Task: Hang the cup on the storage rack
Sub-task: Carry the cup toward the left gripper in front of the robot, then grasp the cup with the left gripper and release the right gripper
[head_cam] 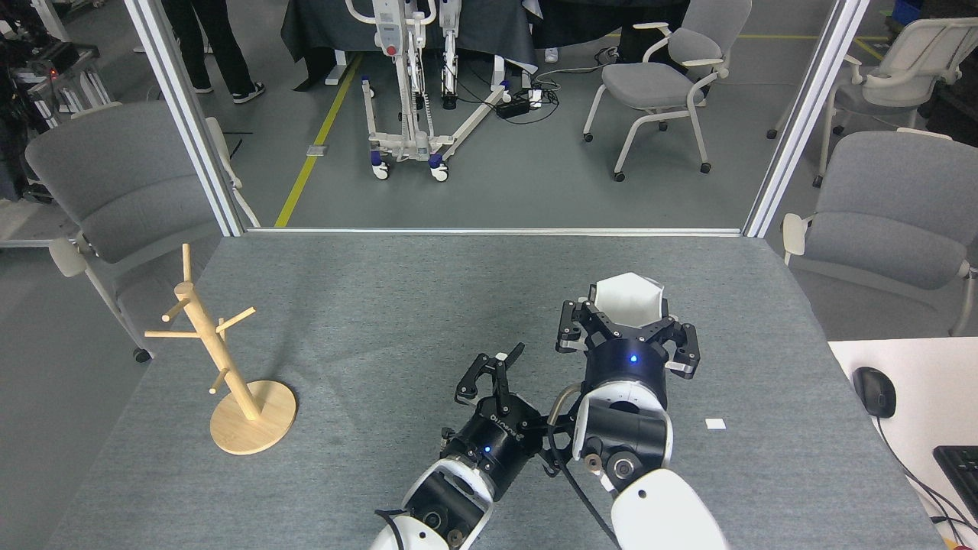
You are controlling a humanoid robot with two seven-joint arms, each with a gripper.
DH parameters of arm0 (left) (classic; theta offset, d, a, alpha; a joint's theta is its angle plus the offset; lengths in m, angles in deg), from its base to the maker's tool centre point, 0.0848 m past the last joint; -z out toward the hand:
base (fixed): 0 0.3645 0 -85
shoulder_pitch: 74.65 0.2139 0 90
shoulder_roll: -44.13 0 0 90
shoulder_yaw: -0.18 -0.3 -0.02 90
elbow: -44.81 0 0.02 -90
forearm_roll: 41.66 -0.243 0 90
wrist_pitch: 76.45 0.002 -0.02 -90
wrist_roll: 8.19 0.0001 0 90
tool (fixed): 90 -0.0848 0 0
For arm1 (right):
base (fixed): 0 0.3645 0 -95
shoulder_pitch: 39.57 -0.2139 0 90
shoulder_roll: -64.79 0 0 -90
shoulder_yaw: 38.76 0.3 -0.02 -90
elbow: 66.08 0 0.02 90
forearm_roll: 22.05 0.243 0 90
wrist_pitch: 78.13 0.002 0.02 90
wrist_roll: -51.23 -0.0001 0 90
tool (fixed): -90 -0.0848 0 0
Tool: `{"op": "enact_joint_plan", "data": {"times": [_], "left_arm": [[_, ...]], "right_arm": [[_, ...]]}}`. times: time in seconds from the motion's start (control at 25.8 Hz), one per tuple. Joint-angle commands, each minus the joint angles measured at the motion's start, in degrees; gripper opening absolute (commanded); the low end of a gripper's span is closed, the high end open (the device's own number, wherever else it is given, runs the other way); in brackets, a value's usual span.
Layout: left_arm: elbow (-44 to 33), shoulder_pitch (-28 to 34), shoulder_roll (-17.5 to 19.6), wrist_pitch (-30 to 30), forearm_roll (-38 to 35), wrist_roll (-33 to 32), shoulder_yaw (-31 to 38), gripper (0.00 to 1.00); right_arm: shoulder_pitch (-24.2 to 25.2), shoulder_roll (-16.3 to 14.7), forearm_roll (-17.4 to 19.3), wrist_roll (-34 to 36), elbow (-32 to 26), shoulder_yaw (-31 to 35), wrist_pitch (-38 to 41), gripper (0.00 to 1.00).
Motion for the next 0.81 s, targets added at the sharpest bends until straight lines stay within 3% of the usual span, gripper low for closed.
{"op": "enact_joint_plan", "data": {"times": [0.0,0.77], "left_arm": [[0.7,-2.1,-0.1,-0.2,0.4,-1.6,-2.9,0.99],[9.7,-8.8,-0.3,-1.4,6.6,-2.9,-4.8,0.99]], "right_arm": [[0.3,0.6,-1.0,0.0,0.7,-2.1,-1.8,0.18],[0.5,4.2,-0.9,-2.8,3.6,-6.7,-1.4,0.16]]}}
